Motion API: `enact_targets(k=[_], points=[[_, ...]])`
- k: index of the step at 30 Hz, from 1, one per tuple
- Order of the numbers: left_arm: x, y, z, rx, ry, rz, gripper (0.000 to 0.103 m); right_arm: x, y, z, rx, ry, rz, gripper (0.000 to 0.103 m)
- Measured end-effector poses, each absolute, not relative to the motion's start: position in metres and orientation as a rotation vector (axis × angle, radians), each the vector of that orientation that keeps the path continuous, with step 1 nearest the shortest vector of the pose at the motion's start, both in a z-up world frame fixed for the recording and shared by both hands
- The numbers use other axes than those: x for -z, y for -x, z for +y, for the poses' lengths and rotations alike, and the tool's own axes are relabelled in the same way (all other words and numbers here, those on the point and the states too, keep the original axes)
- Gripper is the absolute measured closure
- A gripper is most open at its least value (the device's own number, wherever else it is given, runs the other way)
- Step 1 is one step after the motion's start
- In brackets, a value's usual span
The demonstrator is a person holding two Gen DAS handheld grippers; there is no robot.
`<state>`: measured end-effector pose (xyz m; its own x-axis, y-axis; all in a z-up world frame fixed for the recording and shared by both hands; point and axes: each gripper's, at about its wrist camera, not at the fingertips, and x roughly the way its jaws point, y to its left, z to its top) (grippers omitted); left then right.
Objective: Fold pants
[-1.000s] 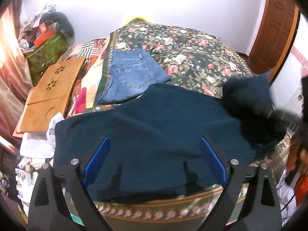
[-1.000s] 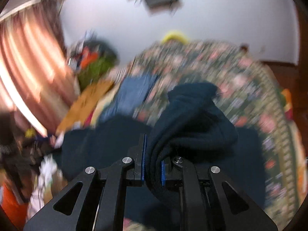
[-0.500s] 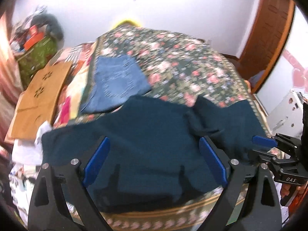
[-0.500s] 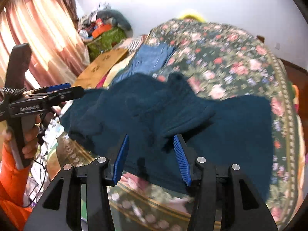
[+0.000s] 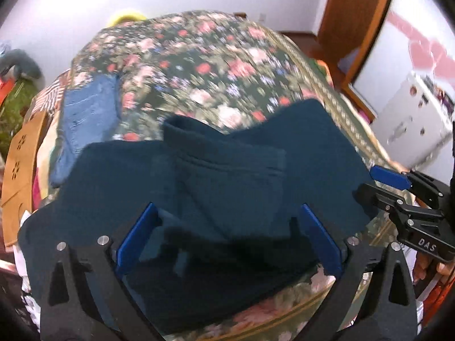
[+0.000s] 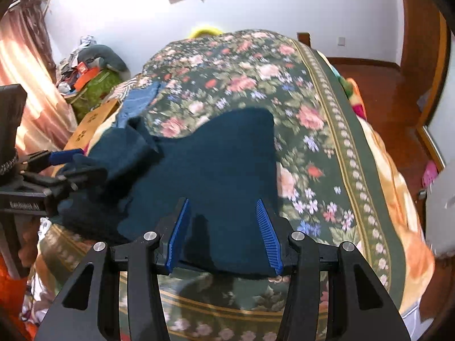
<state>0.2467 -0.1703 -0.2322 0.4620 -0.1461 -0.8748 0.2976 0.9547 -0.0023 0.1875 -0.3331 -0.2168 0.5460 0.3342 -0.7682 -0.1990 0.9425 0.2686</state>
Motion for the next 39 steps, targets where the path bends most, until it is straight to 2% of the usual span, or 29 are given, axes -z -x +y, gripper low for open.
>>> enact_targets(k=[5,8,20,29,30,34,39], points=[[0.243,-0.249,-0.176,0.178,-0.268,1.004,0.002,0.232,-0.188,-0.327,-0.335,-0.138,0.971,0.056],[0.246,-0.252,-0.159,0.099,-0.273,0.995,0.008,0.236,-0.186,-0.331,-0.341,-0.166,0.974,0.055],[0.244,-0.196,-0.052,0.051,0.040,1.086,0.007,0.232,-0.189,-0.325,-0.340,-0.132,0.994,0.055],[0.202,-0.222,-0.072,0.085,-0.050,0.936,0.008,0.192,-0.204,-0.307,-0.382,-0.111,0.882,0.055],[0.202,-0.228,-0.076,0.086,-0.073,0.924,0.008,0.191,-0.208,-0.303,-0.384,-0.106,0.875,0.053],[0.220,-0.259,-0.093,0.113,-0.126,0.960,0.008,0.204,-0.229,-0.290,-0.373,-0.078,0.903,0.051],[0.263,-0.276,-0.099,0.102,-0.178,1.067,0.007,0.248,-0.244,-0.280,-0.360,-0.040,1.018,0.050]])
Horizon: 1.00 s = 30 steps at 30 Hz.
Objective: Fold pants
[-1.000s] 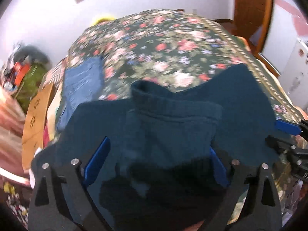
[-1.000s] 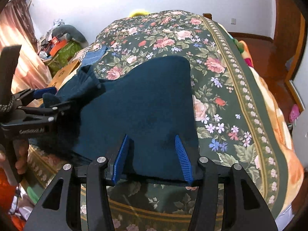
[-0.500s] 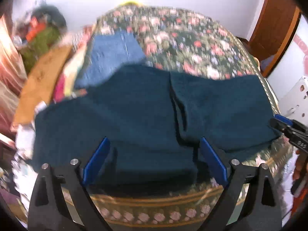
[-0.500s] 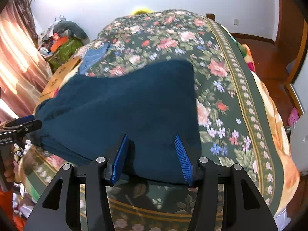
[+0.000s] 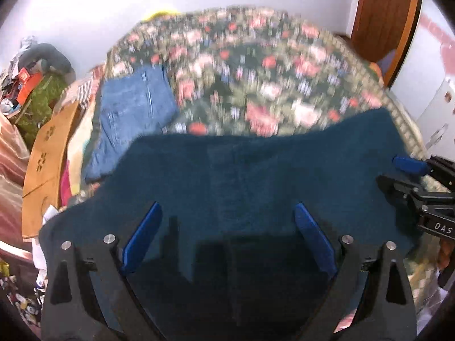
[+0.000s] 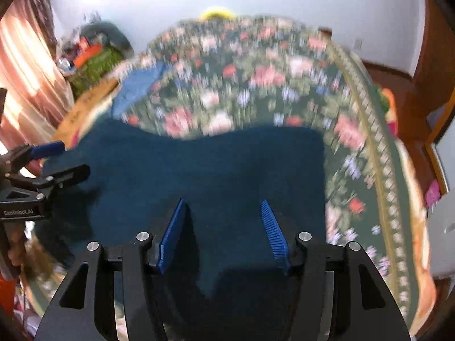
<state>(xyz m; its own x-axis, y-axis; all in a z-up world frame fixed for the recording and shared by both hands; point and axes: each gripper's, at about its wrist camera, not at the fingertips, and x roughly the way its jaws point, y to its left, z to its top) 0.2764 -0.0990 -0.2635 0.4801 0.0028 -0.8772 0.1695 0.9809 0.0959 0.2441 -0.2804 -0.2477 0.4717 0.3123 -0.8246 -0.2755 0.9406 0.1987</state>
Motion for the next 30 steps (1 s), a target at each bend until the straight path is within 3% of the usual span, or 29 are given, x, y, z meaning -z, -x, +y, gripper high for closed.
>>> enact_targets(k=[6,17,25,30], points=[[0.266,-0.272,-0.084,0.110,-0.084,1.090,0.008,0.239,-0.241,-0.280,-0.351,-0.024,1.025,0.047],[0.205,-0.222,-0.036,0.034,-0.035,0.933,0.007,0.182,-0.216,-0.239,-0.438,0.016,0.902,0.047],[0.166,-0.178,0.057,-0.073,0.132,0.827,0.002,0.149,-0.201,-0.183,-0.533,0.060,0.827,0.047],[0.176,-0.154,0.132,-0.161,0.306,0.846,0.002,0.152,-0.195,-0.145,-0.587,0.087,0.851,0.047]])
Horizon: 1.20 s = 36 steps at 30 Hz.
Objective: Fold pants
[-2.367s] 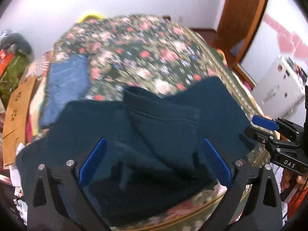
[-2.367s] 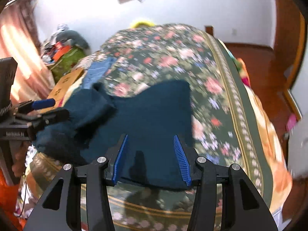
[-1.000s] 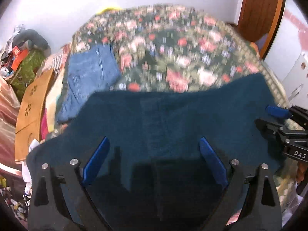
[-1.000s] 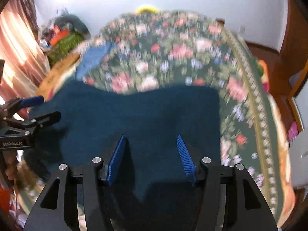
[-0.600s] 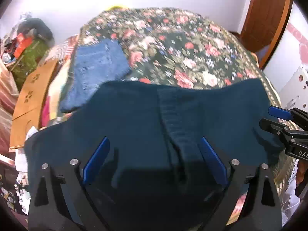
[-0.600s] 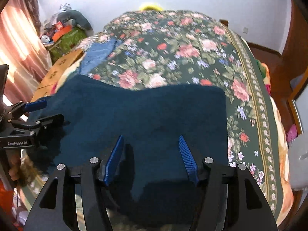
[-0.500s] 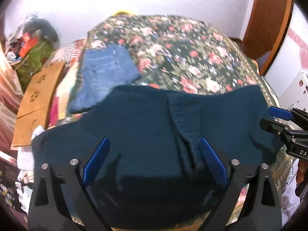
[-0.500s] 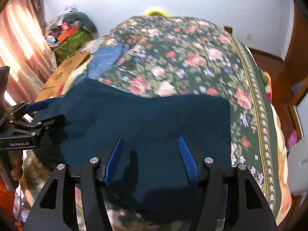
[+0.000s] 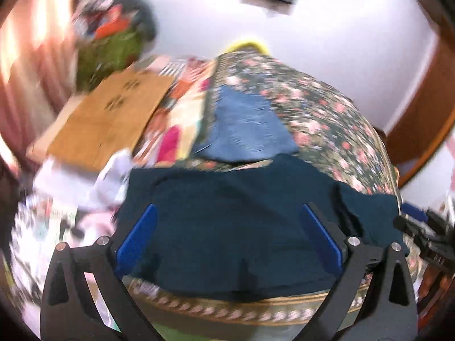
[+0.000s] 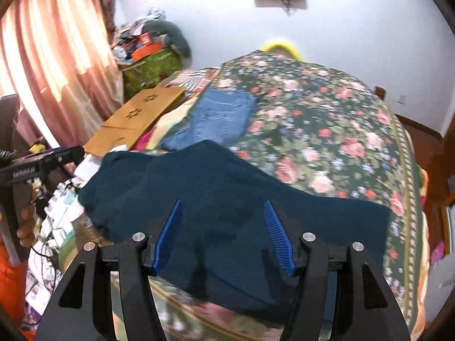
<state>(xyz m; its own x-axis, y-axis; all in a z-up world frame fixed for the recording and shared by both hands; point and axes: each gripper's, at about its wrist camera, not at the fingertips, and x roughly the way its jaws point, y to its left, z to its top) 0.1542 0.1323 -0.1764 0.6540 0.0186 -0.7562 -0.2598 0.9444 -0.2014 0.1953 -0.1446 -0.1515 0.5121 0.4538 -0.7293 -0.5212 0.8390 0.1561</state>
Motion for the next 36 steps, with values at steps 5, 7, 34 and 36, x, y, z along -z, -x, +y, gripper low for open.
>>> enact_targets(k=[5,7,34,36], points=[[0.224,-0.132,0.196,-0.193,0.537,0.946,0.002,0.173,-0.194,-0.114,-0.630,0.095,0.914,0.046],[0.247,-0.122,0.209,-0.200,0.604,0.991,0.001,0.188,-0.196,-0.103,-0.624,0.105,0.959,0.046],[0.333,-0.142,0.220,-0.167,0.886,1.123,0.063,0.205,-0.190,-0.100,-0.638,0.125,1.015,0.032],[0.322,-0.145,0.211,-0.192,0.805,1.112,0.069,0.193,-0.188,-0.112,-0.630,0.102,0.985,0.032]])
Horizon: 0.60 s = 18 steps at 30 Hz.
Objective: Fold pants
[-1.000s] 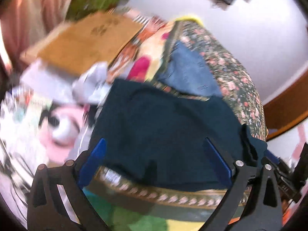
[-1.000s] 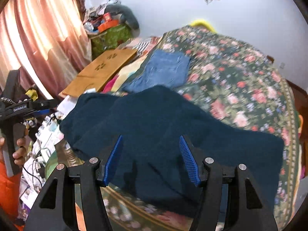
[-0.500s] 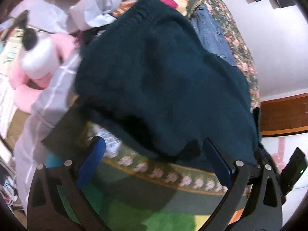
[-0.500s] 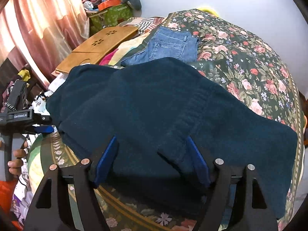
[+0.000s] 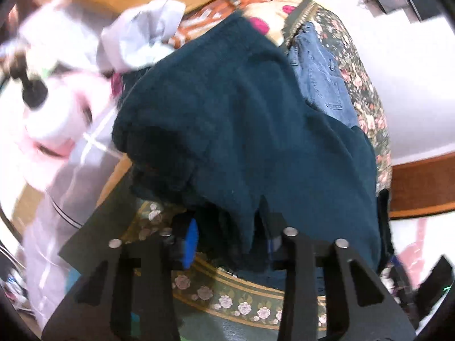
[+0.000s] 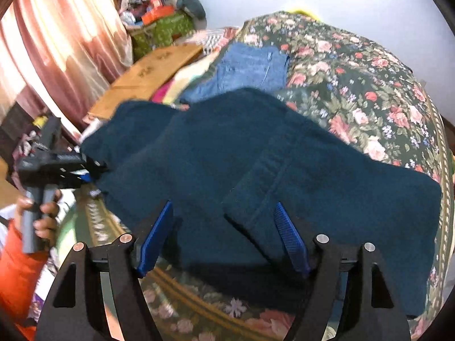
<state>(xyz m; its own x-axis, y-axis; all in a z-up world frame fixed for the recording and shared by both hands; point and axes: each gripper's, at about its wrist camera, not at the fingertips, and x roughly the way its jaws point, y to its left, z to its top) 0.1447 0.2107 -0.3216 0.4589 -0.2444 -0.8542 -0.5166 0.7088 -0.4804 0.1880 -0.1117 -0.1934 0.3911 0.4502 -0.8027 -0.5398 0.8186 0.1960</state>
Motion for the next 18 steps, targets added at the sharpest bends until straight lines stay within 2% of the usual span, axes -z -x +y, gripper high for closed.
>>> enact_targets(k=[6,11,14,15,18], points=[[0.253,-0.157,0.181,-0.259,0.509,0.980,0.076,0.167,-0.185,-0.161,-0.528,0.073,0.905,0.032],[0.186,-0.171,0.161,-0.188,0.421,0.858,0.079,0.169,-0.183,-0.213,-0.400,0.033,0.890,0.032],[0.139,-0.178,0.134,-0.145,0.335,0.765,0.095,0.175,-0.181,-0.243,-0.351,-0.017,0.898,0.032],[0.123,-0.180,0.124,-0.111,0.317,0.724,0.103,0.179,-0.179,-0.255,-0.327,-0.037,0.903,0.032],[0.071,-0.187,0.079,-0.034,0.201,0.588,0.103,0.194,-0.179,-0.284,-0.267,-0.085,0.929,0.032]])
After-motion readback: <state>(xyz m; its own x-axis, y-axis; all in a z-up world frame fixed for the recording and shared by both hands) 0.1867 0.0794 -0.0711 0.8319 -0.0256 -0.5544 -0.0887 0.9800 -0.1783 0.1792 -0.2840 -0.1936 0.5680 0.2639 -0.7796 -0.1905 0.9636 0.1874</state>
